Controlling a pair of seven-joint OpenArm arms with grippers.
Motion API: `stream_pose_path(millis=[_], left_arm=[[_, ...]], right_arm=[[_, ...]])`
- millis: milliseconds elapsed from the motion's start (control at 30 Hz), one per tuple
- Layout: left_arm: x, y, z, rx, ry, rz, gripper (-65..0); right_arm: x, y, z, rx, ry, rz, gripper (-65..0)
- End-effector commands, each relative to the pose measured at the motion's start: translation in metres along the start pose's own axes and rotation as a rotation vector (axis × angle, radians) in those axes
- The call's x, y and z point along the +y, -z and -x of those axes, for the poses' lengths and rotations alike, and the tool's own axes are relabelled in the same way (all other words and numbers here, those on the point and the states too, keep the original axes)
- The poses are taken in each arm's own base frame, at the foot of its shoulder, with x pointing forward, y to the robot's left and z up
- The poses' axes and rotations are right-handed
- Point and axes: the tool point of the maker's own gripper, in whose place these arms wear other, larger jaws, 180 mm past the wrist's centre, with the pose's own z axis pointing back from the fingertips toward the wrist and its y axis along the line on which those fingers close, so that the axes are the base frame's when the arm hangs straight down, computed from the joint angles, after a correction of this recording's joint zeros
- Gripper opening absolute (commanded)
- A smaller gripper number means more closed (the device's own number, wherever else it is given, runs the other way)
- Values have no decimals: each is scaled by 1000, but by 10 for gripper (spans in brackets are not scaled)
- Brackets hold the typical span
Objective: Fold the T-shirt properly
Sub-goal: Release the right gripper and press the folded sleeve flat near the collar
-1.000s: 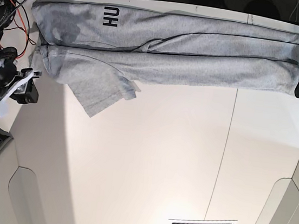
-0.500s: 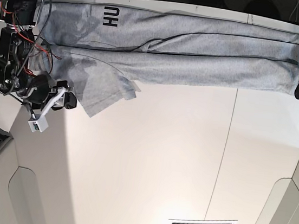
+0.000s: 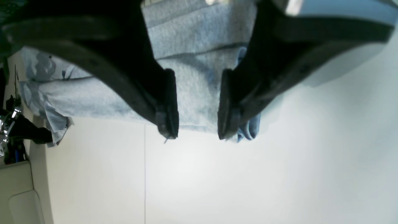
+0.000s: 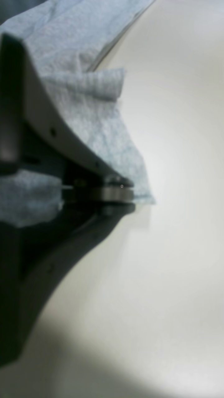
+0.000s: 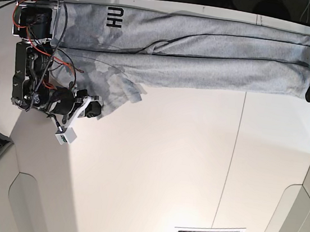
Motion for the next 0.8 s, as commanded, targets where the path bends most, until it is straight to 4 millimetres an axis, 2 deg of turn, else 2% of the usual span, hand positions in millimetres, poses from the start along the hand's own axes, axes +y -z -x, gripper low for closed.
stream_pose_path(millis=[0, 133, 200, 467, 600, 767], left_arm=[[-4, -6, -18, -41, 36, 11, -402], [-4, -6, -18, -40, 36, 10, -402], [-3, -6, -18, -39, 37, 9, -402], [-3, -6, -18, -38, 38, 7, -402], [-3, -6, -18, -38, 37, 8, -402], [-3, -6, -18, -38, 37, 8, -402]], right_arm=[[-11, -8, 4, 48, -26, 48, -650], [-2, -26, -10, 44, -101, 73, -650], [7, -37, -7, 65, -146, 84, -650], [77, -80, 2, -99, -314, 69, -650], [111, -91, 25, -128, -327, 34, -650], [139, -95, 65, -92, -280, -39, -650]])
